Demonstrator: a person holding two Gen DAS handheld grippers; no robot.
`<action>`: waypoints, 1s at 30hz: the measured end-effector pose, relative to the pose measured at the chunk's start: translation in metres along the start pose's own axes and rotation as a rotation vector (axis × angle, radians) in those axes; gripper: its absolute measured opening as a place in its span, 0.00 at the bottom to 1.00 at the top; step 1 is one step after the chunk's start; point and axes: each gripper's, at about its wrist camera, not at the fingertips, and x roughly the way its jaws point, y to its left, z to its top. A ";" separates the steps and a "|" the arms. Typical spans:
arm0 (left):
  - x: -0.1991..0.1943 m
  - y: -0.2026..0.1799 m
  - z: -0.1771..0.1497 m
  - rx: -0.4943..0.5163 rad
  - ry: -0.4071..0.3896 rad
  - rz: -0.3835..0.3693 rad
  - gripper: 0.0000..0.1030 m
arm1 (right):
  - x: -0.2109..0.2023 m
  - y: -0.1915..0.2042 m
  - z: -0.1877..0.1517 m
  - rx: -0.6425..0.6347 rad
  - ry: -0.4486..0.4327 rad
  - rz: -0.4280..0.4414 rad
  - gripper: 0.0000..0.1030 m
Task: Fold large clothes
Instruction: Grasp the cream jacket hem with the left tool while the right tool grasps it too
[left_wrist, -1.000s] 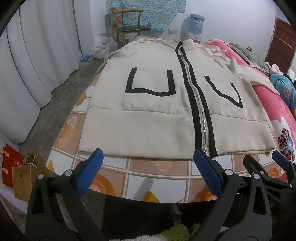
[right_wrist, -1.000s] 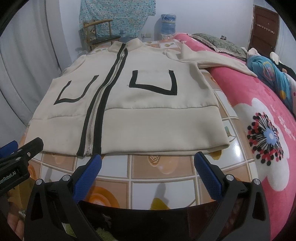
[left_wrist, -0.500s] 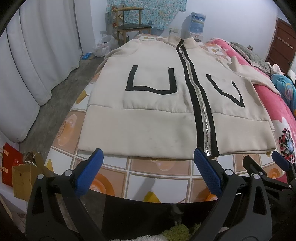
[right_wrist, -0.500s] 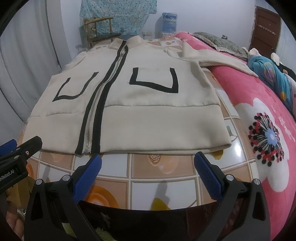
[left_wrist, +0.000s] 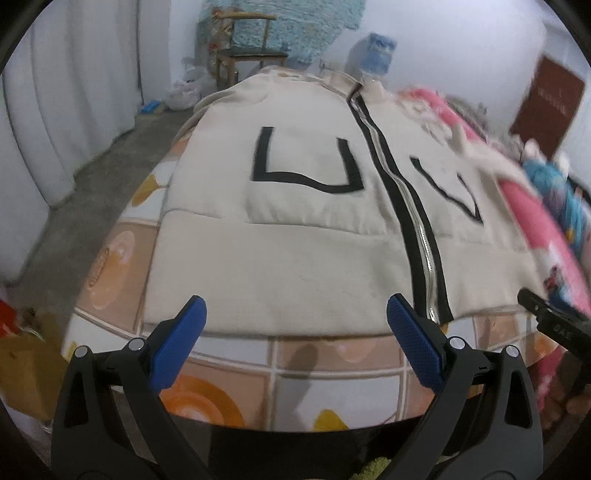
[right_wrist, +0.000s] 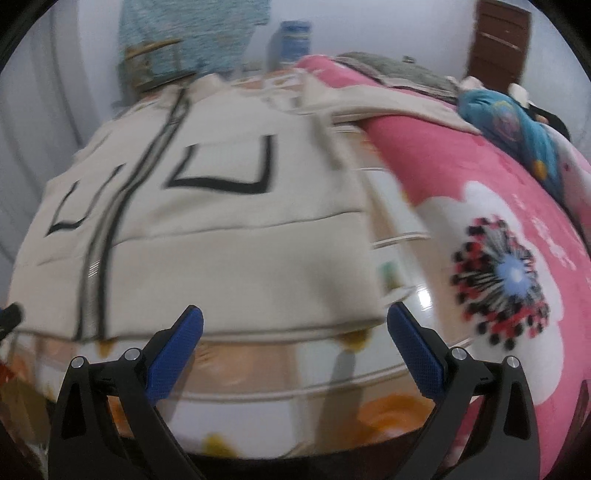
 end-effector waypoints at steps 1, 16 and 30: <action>0.004 0.009 0.002 -0.023 0.013 0.008 0.92 | 0.003 -0.006 0.002 0.008 0.000 -0.010 0.94; 0.042 0.061 0.030 -0.104 -0.021 0.137 0.71 | 0.049 -0.016 0.027 -0.037 0.017 0.006 0.56; 0.030 0.052 0.040 0.030 -0.076 0.190 0.05 | 0.042 -0.022 0.044 -0.026 0.010 0.040 0.07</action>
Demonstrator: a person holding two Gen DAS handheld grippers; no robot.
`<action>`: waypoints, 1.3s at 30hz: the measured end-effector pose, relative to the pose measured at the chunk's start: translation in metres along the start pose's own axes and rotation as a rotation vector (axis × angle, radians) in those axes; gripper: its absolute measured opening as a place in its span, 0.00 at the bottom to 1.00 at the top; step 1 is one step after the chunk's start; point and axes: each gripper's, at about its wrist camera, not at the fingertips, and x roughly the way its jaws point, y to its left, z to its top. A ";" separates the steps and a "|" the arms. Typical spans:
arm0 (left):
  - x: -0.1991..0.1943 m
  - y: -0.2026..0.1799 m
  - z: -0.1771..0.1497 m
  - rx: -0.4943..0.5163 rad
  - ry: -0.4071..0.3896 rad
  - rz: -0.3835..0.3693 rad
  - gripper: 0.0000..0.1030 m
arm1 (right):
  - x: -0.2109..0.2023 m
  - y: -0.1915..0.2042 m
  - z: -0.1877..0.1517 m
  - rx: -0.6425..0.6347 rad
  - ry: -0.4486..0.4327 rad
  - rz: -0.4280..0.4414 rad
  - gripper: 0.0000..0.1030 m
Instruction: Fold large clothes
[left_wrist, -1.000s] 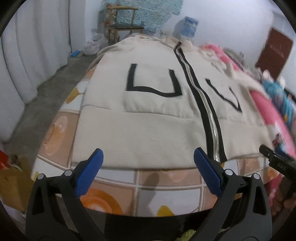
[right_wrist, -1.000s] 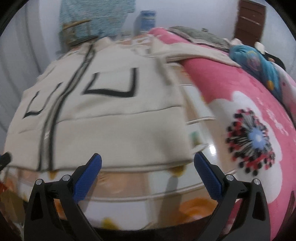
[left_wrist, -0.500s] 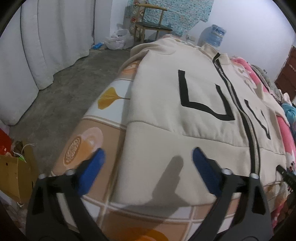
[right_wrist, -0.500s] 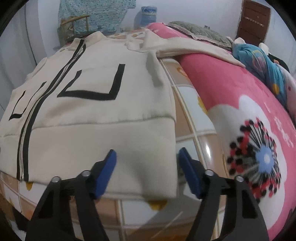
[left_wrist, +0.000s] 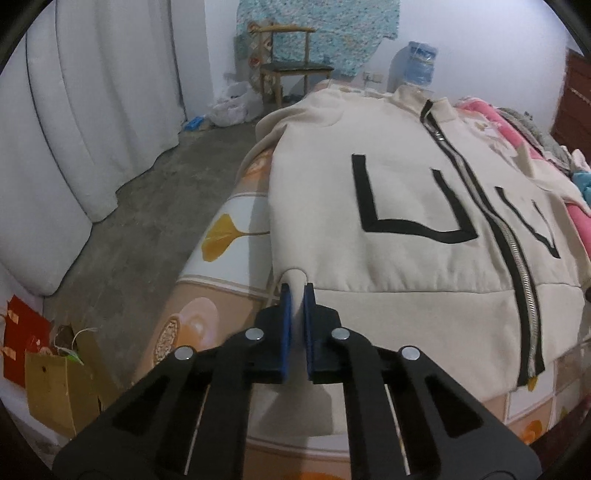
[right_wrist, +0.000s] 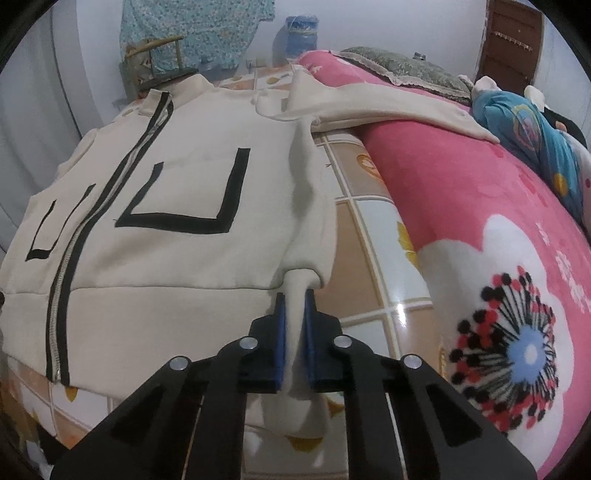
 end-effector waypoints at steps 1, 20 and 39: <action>-0.003 0.000 -0.001 0.005 -0.008 -0.005 0.05 | -0.003 0.000 -0.001 -0.001 -0.003 0.002 0.06; -0.081 0.030 -0.071 0.049 0.041 -0.015 0.11 | -0.090 -0.026 -0.107 0.055 0.067 0.100 0.09; -0.027 -0.036 -0.009 0.073 0.007 -0.039 0.82 | -0.054 0.090 -0.026 -0.183 -0.073 0.186 0.85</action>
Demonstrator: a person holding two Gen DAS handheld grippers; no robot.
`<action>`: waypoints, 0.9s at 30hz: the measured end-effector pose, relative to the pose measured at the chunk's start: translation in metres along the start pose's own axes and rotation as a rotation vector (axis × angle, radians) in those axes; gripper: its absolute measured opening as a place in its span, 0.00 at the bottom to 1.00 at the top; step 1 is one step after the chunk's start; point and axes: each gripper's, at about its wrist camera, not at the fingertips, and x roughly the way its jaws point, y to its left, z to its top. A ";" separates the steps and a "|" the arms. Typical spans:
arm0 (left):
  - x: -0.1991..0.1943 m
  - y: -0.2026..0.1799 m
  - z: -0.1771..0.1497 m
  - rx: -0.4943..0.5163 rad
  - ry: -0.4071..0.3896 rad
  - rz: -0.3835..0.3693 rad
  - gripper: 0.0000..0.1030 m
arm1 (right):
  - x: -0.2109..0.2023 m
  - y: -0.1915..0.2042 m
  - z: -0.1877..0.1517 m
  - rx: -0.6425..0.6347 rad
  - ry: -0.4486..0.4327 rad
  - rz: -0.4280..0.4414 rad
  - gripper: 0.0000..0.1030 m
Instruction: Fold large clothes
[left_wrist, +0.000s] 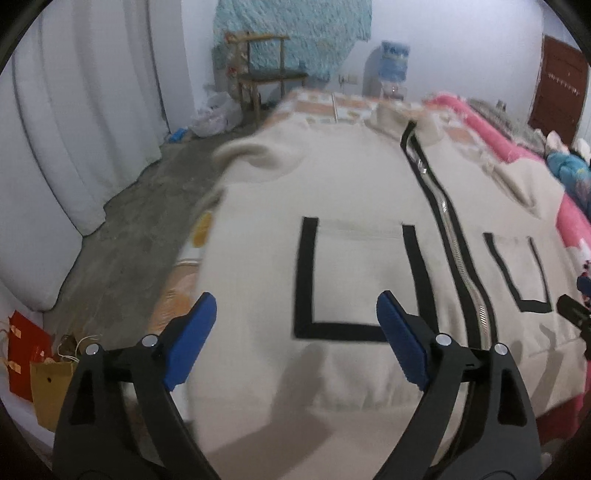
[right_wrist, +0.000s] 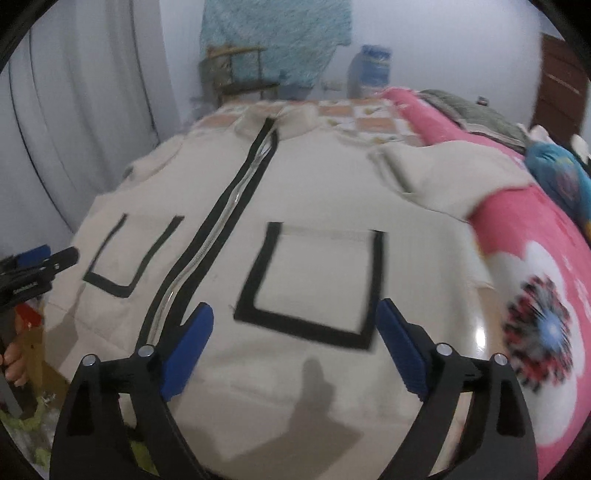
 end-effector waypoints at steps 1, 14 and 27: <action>0.009 -0.004 0.002 0.004 0.017 0.003 0.82 | 0.011 0.004 0.004 -0.008 0.012 -0.006 0.85; 0.059 -0.011 0.000 -0.003 0.090 0.046 0.93 | 0.069 0.012 0.000 -0.028 0.069 0.012 0.94; 0.060 -0.011 0.005 -0.019 0.111 0.057 0.93 | 0.070 0.009 0.001 -0.017 0.082 0.001 0.94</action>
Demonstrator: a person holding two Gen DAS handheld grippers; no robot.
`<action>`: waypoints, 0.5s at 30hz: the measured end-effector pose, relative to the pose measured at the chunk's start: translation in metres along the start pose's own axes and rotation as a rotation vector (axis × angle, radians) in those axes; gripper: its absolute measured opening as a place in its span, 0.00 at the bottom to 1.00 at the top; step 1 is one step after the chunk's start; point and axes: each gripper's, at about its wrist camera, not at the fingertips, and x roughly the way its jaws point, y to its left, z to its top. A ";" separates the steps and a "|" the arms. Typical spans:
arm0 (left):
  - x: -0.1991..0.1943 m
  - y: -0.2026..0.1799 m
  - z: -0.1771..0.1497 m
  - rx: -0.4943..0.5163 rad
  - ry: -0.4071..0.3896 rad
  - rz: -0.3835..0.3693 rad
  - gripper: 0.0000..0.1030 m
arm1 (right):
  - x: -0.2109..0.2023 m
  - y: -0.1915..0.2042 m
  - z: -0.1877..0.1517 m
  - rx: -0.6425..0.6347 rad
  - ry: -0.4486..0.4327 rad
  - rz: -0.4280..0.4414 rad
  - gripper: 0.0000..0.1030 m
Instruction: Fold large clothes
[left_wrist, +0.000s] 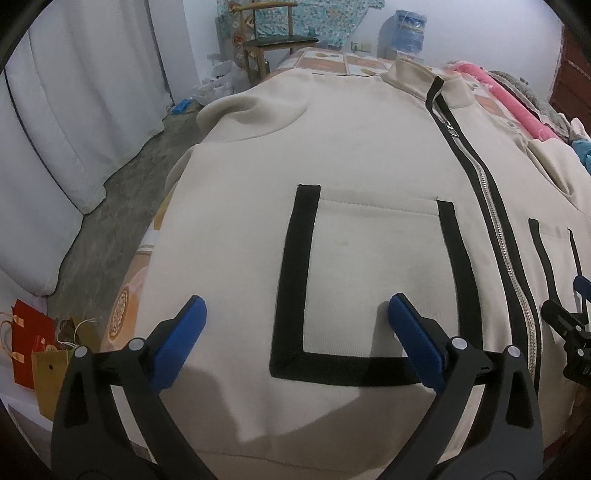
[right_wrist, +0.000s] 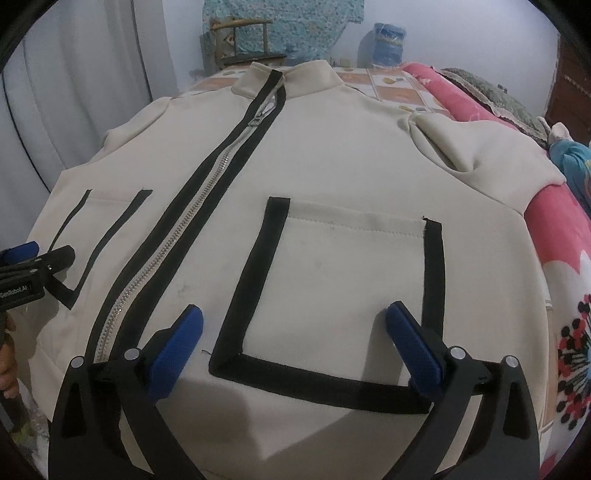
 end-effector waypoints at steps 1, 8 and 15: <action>0.000 0.000 0.000 -0.001 -0.001 0.001 0.93 | 0.000 0.000 0.000 0.000 -0.003 -0.002 0.94; 0.000 0.000 -0.002 -0.001 -0.008 -0.001 0.93 | 0.000 0.000 -0.001 -0.002 -0.007 -0.004 0.94; 0.000 0.001 -0.002 -0.002 -0.004 -0.003 0.93 | 0.000 0.000 0.000 -0.002 0.003 -0.005 0.94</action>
